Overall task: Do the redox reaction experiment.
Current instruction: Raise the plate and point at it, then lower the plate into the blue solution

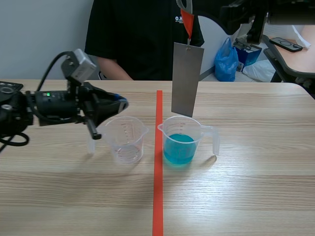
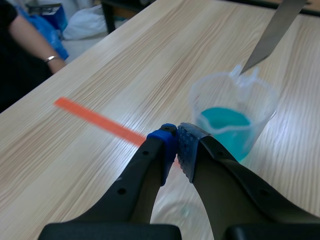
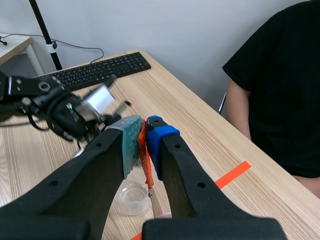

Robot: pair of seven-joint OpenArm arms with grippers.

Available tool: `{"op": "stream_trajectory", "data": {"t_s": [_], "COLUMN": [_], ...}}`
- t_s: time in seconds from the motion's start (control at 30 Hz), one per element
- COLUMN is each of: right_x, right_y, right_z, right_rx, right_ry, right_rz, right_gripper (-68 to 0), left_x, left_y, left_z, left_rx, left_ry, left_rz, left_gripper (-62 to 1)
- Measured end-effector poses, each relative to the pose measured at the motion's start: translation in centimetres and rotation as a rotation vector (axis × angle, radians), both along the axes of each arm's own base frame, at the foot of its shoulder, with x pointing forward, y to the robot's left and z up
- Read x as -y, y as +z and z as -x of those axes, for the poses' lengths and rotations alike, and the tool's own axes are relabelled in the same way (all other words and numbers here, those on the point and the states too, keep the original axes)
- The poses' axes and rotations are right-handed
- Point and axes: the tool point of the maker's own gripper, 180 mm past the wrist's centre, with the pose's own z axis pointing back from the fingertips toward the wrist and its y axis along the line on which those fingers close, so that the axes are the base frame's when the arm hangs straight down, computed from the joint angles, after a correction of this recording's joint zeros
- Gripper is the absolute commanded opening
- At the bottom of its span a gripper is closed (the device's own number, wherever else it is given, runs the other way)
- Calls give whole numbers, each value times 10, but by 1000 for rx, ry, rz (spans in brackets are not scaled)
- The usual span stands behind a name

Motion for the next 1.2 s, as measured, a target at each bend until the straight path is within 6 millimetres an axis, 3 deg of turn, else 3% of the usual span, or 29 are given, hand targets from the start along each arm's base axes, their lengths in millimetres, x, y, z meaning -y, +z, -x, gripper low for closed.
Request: {"op": "stream_trajectory", "data": {"t_s": [0.13, 0.27, 0.4, 0.57, 0.7, 0.87, 1.03, 1.2], "right_x": [0, 0, 0, 0, 0, 0, 0, 0], "right_y": [0, 0, 0, 0, 0, 0, 0, 0], "right_z": [0, 0, 0, 0, 0, 0, 0, 0], "right_rx": [0, 0, 0, 0, 0, 0, 0, 0], "right_ry": [0, 0, 0, 0, 0, 0, 0, 0], "right_rz": [0, 0, 0, 0, 0, 0, 0, 0], "right_gripper": [-662, -662, -662, -662, -662, -662, -662, -662], "left_x": [-65, -135, -192, -240, -257, -261, -238, -210], "left_y": [-5, -11, -21, -49, -68, -80, -91, -94], "left_z": [8, 31, 67, 126, 178, 241, 300, 329], "left_rx": [3, -18, -67, -75, -77, -28, -59, -50], "left_ry": [66, 171, 280, 415, 511, 597, 566, 505], "left_rz": [-73, -120, -159, -265, -304, -369, -432, -489], "left_gripper": [-570, -570, -570, -570, -570, -569, -569, -569]}}
